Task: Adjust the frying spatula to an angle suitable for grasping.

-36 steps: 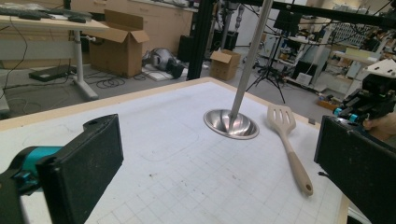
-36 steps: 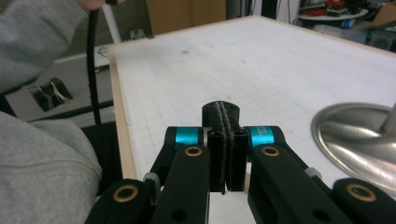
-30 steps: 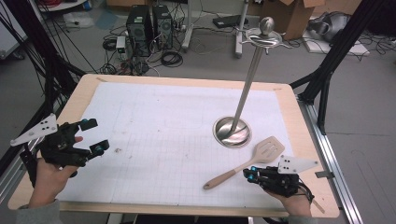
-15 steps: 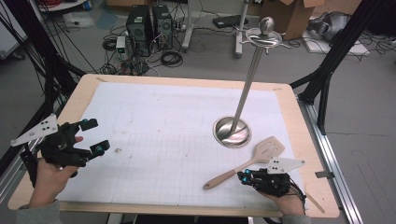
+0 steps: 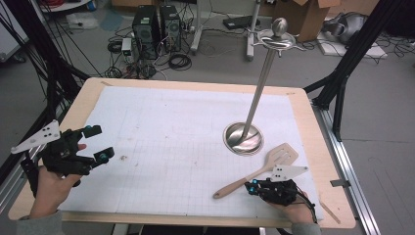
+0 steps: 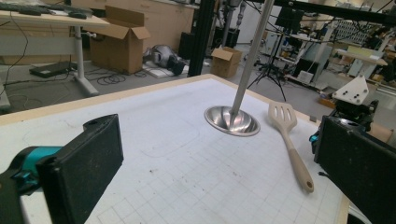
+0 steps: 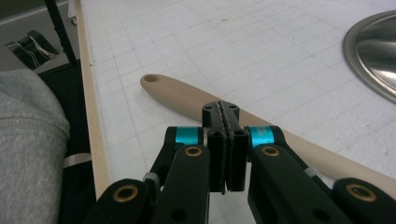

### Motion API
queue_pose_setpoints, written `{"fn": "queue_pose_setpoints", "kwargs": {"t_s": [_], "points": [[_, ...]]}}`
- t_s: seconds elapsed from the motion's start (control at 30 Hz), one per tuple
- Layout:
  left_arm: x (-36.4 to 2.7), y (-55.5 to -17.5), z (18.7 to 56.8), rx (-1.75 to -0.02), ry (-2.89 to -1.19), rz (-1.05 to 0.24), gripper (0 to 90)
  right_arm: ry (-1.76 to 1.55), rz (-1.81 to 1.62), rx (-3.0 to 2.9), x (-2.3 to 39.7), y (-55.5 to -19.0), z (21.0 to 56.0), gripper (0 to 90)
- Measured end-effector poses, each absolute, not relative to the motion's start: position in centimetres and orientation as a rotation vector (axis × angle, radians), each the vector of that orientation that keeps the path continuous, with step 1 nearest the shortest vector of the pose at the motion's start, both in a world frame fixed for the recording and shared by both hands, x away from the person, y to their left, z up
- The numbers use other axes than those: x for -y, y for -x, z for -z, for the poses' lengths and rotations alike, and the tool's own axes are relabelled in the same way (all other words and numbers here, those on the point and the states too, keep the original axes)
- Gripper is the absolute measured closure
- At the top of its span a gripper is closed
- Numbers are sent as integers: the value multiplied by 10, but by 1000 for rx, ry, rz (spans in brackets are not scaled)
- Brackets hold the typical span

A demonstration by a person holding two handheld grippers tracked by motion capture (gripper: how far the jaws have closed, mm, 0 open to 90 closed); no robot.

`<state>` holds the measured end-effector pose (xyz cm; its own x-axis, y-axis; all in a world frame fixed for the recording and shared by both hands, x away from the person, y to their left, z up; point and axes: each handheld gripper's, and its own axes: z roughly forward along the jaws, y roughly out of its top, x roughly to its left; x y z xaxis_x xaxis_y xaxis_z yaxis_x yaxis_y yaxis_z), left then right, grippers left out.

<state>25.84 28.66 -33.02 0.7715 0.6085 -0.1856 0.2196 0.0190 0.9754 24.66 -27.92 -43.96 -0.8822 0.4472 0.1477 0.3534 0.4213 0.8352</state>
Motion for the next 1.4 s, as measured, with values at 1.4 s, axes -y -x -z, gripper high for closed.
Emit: {"fn": "queue_pose_setpoints", "kwargs": {"t_s": [1.4], "points": [[-291, -252, 332, -720, -1553, -390, 23, -797, -1309, -2632, 258, -256, 452, 900]]}}
